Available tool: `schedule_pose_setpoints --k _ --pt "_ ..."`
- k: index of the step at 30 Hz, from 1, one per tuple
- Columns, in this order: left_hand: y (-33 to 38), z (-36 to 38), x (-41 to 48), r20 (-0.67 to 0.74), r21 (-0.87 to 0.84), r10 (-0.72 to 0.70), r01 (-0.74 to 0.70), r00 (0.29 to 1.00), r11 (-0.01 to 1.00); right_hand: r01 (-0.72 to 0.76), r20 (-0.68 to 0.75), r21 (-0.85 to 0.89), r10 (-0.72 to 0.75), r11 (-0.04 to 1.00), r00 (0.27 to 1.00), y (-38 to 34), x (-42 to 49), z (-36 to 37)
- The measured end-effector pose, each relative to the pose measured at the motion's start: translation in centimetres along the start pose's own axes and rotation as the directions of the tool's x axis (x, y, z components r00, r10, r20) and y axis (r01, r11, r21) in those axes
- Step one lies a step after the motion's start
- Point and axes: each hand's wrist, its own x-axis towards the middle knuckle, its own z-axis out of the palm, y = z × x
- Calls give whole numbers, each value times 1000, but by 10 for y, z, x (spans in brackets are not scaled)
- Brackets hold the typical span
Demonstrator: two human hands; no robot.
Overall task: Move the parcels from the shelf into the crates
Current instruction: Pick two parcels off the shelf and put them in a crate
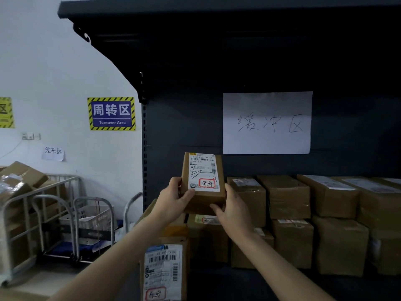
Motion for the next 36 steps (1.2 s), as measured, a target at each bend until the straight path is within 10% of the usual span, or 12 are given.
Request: schedule_pose_setpoints --k 20,28,36 --pt "-65 -44 40 17 188 -287 279 958 942 18 247 -6 -16 1000 969 -21 36 64" --pt "0 -2 40 30 384 32 -41 999 922 36 98 -102 -26 994 995 9 21 -3" --pt "41 79 31 211 220 -66 19 975 975 -123 -106 -225 101 967 989 67 -3 -68"
